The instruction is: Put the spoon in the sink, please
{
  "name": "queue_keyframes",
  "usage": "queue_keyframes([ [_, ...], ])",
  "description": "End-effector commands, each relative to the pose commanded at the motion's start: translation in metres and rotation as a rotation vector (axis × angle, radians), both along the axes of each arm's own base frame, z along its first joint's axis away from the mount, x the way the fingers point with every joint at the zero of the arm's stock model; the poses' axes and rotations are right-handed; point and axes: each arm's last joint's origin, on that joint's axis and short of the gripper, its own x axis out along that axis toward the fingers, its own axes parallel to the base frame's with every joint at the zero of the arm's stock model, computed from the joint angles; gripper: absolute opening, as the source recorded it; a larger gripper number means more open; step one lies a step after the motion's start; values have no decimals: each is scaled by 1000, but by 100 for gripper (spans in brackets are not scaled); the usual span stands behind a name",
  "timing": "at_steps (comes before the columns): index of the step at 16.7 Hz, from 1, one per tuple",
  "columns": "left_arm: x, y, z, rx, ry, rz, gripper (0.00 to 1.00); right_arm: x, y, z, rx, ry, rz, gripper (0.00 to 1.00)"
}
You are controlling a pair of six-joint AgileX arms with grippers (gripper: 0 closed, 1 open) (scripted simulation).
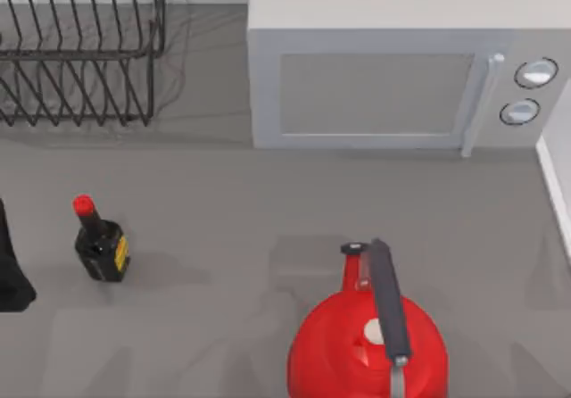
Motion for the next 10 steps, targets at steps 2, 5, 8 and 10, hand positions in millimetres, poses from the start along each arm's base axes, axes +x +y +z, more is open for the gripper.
queue_keyframes([
  [2, 0, 0, 0, 0, 0, 0, 100, 0, 0, 0, 1, 1, 0, 100],
  [5, 0, 0, 0, 0, 0, 0, 100, 1, -1, 8, 45, 73, -7, 100],
  [8, 0, 0, 0, 0, 0, 0, 100, 7, -2, 21, 140, 253, -33, 100],
  [10, 0, 0, 0, 0, 0, 0, 100, 16, -3, 29, 222, 433, -72, 100],
])
